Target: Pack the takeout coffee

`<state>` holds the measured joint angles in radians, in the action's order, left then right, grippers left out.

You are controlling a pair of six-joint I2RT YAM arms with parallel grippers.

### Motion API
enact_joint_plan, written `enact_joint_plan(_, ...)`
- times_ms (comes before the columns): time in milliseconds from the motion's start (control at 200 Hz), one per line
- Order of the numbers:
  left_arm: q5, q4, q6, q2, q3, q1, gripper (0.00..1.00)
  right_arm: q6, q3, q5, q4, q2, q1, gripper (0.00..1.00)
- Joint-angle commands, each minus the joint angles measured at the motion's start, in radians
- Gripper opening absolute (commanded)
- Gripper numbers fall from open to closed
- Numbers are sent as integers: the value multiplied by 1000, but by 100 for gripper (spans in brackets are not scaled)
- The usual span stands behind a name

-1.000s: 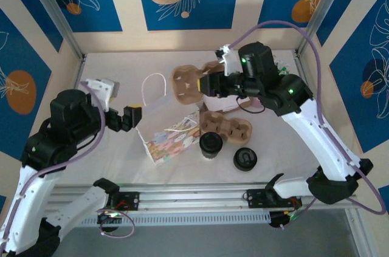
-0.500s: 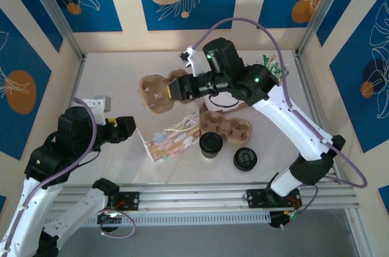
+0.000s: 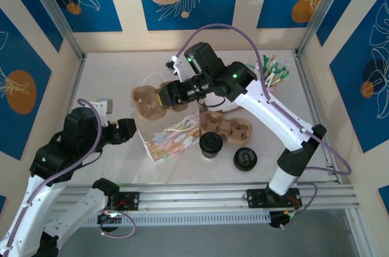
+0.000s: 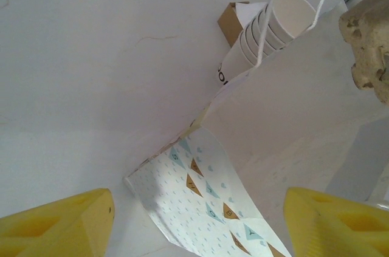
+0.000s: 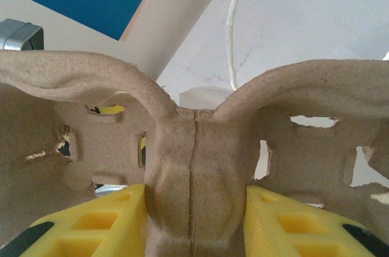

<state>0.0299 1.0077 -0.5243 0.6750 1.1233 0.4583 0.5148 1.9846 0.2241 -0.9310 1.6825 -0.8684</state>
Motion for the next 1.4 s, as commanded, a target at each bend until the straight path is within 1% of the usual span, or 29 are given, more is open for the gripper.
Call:
enact_joint_plan(0,27,6,8,-15,-15,-8,74,13,28,43,-22,8,-15,42)
enact_joint_plan(170,36,3,4,-27,-20,-7,74,6,19,52,-33,22,-13,42)
enact_joint_plan(420,21,-5,9,-34,-30,-7,77,-13,32,34,-62,60,-4,42)
enact_joint_plan(695,42,4,20,-32,-41,-7,78,-46,57,-34,-124,78,2,42)
enact_joint_plan(885,71,5,23,-45,-43,-7,78,-56,63,-57,-142,79,6,41)
enact_joint_plan(1085,75,12,23,-48,-38,-7,78,-78,72,-79,-163,82,6,41)
enact_joint_plan(1396,101,14,29,-58,-31,-7,78,-127,153,-134,-241,142,-29,41)
